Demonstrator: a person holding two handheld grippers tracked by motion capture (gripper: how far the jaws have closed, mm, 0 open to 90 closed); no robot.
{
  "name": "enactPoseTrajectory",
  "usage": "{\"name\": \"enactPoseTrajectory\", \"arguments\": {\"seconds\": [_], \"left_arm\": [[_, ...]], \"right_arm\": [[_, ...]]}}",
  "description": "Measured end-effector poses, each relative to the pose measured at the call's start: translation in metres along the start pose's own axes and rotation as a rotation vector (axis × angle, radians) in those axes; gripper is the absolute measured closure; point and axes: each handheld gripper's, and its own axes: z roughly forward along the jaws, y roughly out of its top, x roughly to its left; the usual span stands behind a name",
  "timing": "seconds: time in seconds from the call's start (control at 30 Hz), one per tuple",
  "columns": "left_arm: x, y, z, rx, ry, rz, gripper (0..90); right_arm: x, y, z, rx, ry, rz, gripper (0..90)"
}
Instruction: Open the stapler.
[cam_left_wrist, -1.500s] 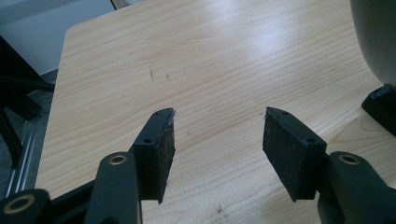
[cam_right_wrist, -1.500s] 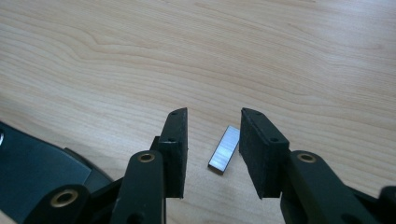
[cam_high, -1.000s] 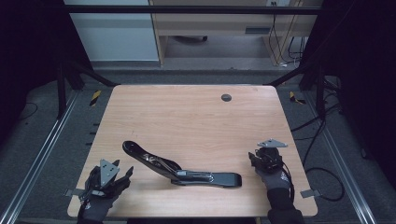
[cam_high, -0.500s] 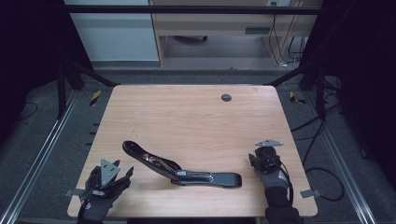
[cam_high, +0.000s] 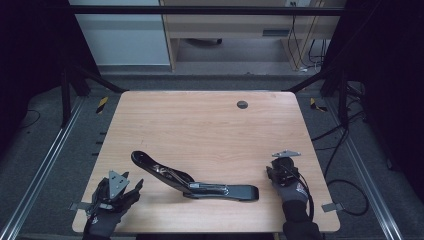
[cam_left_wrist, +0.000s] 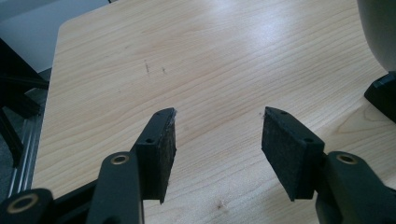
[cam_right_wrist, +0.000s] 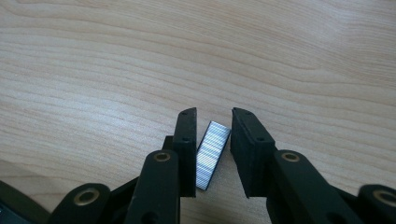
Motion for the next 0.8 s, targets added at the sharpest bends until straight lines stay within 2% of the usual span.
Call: {"name": "enactPoseTrajectory", "arguments": {"seconds": [0.13,0.33,0.53,0.63,0.67,0.8], "left_arm": [[0.0,0.0,0.0,0.0,-0.001,0.001,44.5],[0.0,0.0,0.0,0.001,-0.002,0.0,44.5],[0.0,0.0,0.0,0.0,-0.003,-0.001,44.5],[0.0,0.0,0.0,0.001,-0.005,0.001,44.5],[0.0,0.0,0.0,0.0,-0.005,0.001,44.5],[0.0,0.0,-0.001,-0.001,-0.004,0.004,44.5]], "right_arm": [[0.0,0.0,0.0,0.001,-0.007,0.001,77.3],[0.0,0.0,-0.002,0.002,-0.007,0.013,77.8],[-0.004,0.0,-0.012,-0.023,0.016,-0.03,77.9],[-0.007,-0.004,-0.02,-0.041,0.051,-0.047,77.9],[-0.008,-0.006,-0.022,-0.048,0.075,-0.062,77.9],[-0.011,-0.019,-0.03,-0.04,0.1,-0.103,77.9]]}}
